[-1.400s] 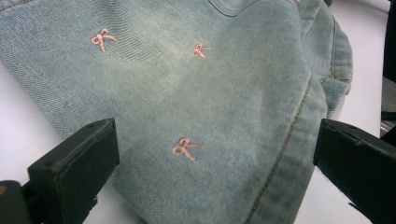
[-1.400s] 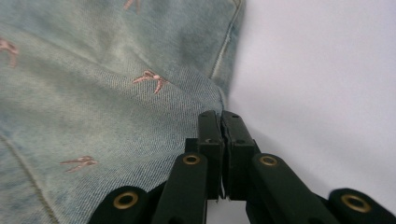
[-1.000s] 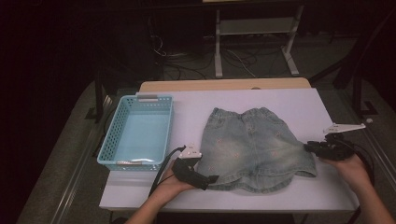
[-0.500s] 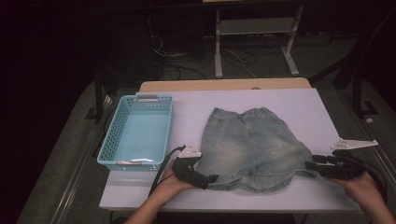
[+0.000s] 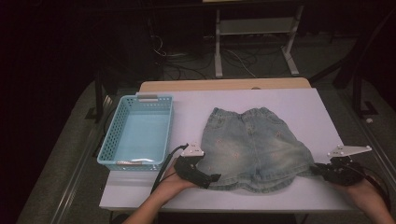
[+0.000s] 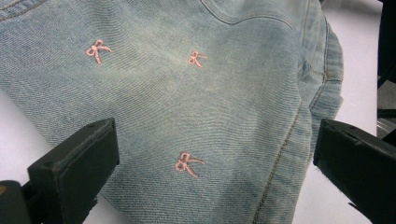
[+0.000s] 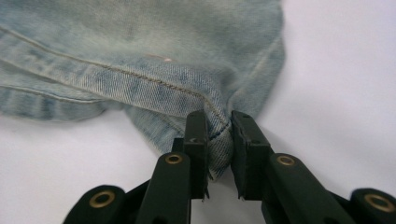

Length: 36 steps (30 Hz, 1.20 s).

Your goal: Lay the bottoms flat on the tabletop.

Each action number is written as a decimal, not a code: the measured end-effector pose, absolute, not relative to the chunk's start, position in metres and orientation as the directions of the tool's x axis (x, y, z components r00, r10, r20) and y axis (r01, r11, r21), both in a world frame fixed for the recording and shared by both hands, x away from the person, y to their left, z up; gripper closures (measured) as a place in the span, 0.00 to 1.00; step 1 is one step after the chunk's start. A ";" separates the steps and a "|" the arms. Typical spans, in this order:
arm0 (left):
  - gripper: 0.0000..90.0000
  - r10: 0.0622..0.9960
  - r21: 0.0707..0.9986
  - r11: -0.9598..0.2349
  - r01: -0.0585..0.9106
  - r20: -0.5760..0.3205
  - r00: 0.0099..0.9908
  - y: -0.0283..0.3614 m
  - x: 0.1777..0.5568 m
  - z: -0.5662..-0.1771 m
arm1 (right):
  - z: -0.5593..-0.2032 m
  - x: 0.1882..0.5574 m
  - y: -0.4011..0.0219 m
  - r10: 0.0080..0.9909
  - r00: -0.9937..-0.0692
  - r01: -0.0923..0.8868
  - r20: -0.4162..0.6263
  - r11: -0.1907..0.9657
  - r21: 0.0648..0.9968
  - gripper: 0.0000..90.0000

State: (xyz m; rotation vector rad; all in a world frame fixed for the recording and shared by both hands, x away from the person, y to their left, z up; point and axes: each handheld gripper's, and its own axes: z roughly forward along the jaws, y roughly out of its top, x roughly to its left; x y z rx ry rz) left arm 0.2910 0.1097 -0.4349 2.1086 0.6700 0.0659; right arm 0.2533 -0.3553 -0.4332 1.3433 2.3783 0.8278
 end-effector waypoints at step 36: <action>0.28 0.401 0.776 -0.480 0.411 -0.222 0.889 0.091 0.289 -0.428 | -0.410 0.270 -0.316 0.675 -0.729 0.517 0.116 0.432 0.739 0.59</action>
